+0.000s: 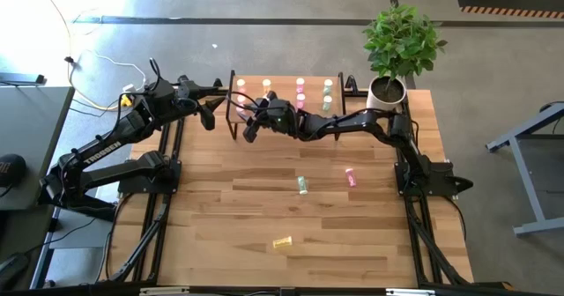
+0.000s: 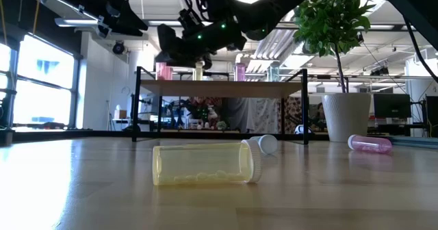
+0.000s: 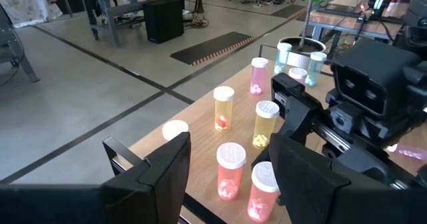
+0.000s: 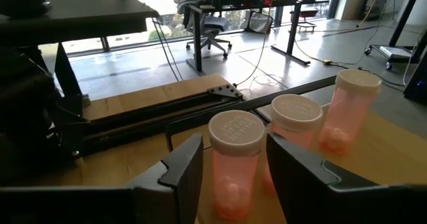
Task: Pick and place medicine bottles onto shelf by color
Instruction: Put the pink pill bottle on the shelf aligned with the other pink pill bottles, then put the violet pill bottle on the shelf aligned with the other violet pill bottles
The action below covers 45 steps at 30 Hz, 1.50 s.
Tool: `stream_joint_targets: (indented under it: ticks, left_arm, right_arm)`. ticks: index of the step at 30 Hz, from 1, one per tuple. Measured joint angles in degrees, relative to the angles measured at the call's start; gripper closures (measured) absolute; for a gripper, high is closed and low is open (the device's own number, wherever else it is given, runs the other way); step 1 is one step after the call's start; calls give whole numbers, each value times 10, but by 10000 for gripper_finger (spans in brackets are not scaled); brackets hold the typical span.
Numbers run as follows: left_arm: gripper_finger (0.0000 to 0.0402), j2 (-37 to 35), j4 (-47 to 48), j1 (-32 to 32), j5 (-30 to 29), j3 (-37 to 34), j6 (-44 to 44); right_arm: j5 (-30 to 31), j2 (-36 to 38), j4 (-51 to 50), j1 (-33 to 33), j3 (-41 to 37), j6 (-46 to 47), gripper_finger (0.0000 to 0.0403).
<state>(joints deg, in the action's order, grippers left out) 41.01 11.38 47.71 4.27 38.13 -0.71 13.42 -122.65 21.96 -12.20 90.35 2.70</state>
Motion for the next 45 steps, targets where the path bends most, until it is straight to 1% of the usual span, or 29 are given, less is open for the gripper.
stream_joint_targets:
  ticks: [17,21,25,30,34,41,45]
  left_arm:
    - [206,0,0,0,0,0,0]
    - [206,0,1,0,0,0,0]
    - [206,0,14,0,0,0,0]
    - [206,0,35,-8,3,0,0]
    - [206,0,40,-23,4,0,-14]
    - [206,0,41,-54,4,0,-20]
    - [206,0,44,-72,4,0,-19]
  right_arm:
    - [1,12,-4,3,0,-2,246]
    - [2,28,-23,12,0,-2,246]
    - [1,60,-91,27,1,2,246]
    - [1,100,-189,49,1,58,246]
    - [3,124,-242,67,1,97,247]
    - [46,163,-334,102,1,157,247]
    - [64,187,-407,124,1,205,247]
